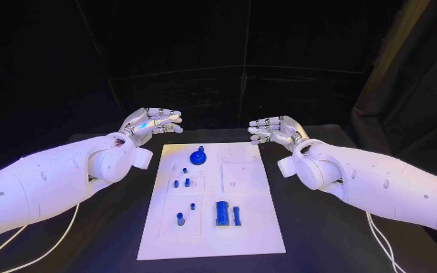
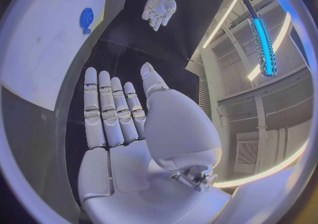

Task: Assemble the parts on the task board

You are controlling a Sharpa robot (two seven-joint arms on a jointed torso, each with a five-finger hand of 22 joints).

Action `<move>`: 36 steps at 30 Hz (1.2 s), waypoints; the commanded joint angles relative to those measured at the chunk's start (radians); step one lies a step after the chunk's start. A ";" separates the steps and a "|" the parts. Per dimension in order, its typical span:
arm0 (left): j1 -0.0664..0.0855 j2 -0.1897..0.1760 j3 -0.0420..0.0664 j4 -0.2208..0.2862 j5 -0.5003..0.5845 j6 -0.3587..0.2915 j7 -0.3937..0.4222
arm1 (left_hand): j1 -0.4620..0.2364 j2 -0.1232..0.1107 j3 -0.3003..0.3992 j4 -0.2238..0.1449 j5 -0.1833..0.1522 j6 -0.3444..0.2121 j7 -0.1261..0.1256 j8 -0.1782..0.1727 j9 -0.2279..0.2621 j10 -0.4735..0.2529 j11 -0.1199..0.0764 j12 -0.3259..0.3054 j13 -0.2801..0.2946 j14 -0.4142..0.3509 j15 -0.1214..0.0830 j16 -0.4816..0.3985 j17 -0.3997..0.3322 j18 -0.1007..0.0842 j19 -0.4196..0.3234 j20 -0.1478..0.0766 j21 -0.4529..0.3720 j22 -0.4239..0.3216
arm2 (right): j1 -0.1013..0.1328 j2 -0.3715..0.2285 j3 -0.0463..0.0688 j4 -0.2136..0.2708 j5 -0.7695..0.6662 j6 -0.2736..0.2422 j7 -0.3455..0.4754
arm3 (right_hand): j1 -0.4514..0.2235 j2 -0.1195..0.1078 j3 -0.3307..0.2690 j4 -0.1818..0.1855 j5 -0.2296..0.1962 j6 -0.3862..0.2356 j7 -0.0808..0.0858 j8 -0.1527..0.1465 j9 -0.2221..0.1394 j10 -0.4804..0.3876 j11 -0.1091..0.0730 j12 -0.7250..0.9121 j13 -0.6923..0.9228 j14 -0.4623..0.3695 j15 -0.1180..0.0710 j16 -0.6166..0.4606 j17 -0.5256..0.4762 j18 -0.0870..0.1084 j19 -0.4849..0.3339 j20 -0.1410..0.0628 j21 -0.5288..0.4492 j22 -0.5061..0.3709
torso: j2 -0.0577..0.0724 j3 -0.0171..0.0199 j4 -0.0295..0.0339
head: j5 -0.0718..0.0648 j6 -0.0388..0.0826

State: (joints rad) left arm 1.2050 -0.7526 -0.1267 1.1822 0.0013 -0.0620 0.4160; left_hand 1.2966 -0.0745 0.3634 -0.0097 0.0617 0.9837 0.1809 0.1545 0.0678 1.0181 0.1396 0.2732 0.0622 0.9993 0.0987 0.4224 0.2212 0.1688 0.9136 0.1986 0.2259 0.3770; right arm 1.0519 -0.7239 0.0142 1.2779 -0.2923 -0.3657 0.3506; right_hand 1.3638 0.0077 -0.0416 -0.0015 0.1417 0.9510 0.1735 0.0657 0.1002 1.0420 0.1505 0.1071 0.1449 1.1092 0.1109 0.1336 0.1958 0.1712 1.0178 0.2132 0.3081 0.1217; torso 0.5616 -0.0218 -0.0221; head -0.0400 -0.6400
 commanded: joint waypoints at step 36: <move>-0.152 -0.026 0.124 0.378 -0.001 -0.692 0.102 | -1.044 0.074 -0.293 0.010 -0.062 -0.792 -0.181 -0.155 -0.068 -0.816 -0.140 -0.273 -0.062 -0.806 -0.099 -0.422 -0.221 -0.169 -0.745 -0.199 -0.226 -0.377 | -0.002 -0.056 -0.014 0.292 0.292 -0.404 0.169 | -1.094 -0.008 0.042 0.001 -0.142 -0.761 -0.174 -0.066 -0.100 -0.829 -0.150 -0.107 -0.145 -0.876 -0.111 -0.134 -0.196 -0.171 -0.804 -0.213 -0.308 -0.122 | -0.017 0.0218 0.0221 | 0.040 0.040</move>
State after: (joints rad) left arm 1.0528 -0.7776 -0.0049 1.5534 0.0142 -0.6440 0.4809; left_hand 0.3426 -0.0002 0.0928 -0.0008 0.0037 0.2601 0.0083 0.0079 0.0012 0.2737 0.0025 0.0115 0.0012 0.2622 0.0016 0.0397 0.0046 0.0259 0.2275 0.0209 0.0080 0.0470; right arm 1.0483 -0.7796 -0.0005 1.5675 -0.0264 -0.7267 0.4886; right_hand 0.3630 0.0003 -0.0059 -0.0001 0.0056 0.2555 0.0076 0.0038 0.0013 0.2866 0.0036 0.0055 0.0017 0.3138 0.0005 0.0044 0.0028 0.0374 0.2876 0.0110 0.0337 0.0013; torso 0.5442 0.0000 0.0000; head 0.0000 -0.5999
